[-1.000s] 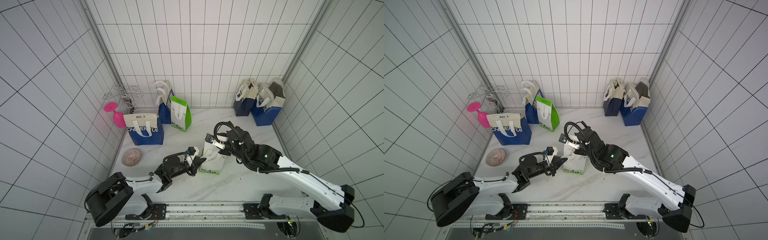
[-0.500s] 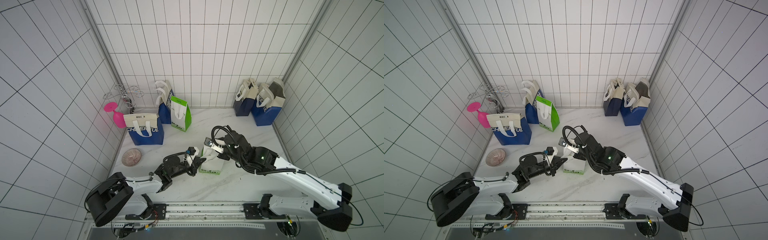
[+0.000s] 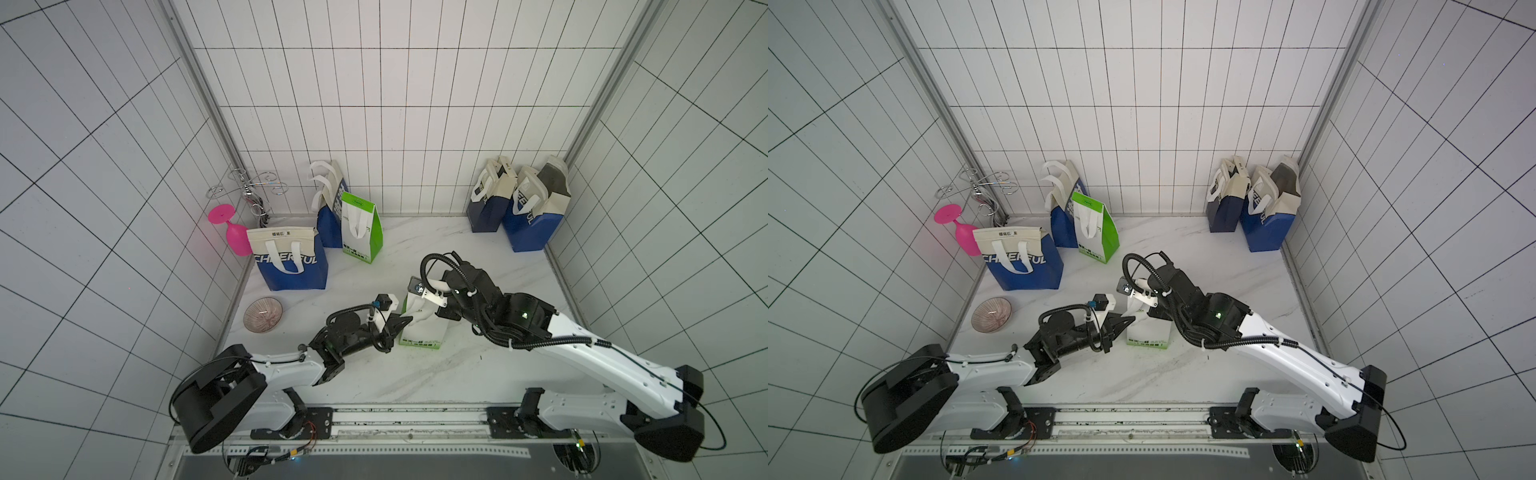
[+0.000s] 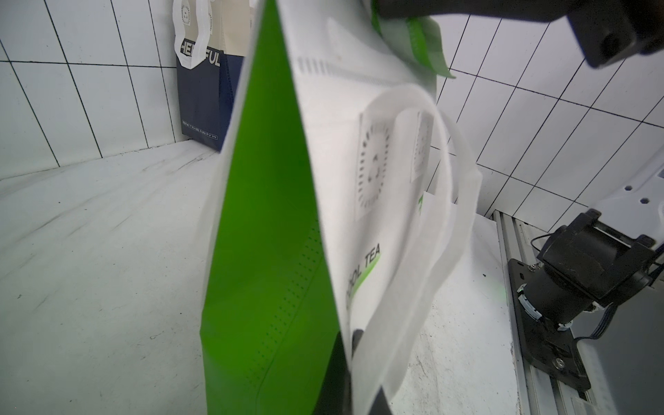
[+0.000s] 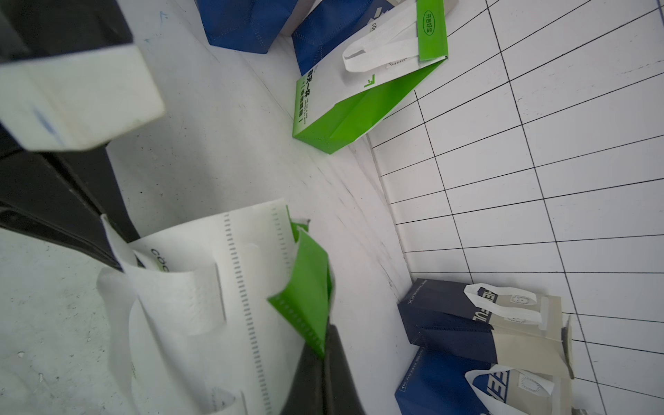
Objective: Open the takeout bag
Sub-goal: Open the takeout bag at the center of the board.
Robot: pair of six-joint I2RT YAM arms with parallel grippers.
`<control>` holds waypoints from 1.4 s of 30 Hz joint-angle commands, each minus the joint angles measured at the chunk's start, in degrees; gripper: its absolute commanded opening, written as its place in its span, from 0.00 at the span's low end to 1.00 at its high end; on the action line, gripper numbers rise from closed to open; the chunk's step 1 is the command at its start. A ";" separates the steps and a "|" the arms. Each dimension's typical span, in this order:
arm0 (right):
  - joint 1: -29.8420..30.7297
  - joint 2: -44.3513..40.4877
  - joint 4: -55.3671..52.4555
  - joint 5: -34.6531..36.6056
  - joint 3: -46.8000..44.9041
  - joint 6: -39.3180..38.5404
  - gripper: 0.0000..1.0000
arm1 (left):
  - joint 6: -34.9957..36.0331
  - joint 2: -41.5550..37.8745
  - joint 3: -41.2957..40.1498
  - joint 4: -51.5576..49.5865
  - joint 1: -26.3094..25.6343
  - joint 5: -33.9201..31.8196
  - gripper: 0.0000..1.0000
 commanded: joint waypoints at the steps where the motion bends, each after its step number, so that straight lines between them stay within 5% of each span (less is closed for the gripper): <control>1: -0.30 1.93 -5.69 4.65 9.23 -4.67 0.00 | 1.14 0.13 0.32 -1.19 -0.23 0.41 0.00; 26: -1.89 7.83 -13.58 5.94 24.92 -19.53 0.00 | 1.52 0.14 0.51 -2.29 -0.23 -0.30 0.00; 31: -1.93 7.60 -14.56 2.24 25.46 -15.54 0.00 | 1.43 0.13 0.51 -2.20 -0.26 -0.20 0.00; 38: -2.68 5.97 -10.08 4.84 20.10 -5.18 0.47 | 1.43 0.05 0.50 -2.23 -0.23 -0.37 0.00; 42: -6.13 3.67 -9.07 2.27 17.54 6.90 0.52 | 1.43 -0.08 0.47 -2.32 -0.24 -0.43 0.00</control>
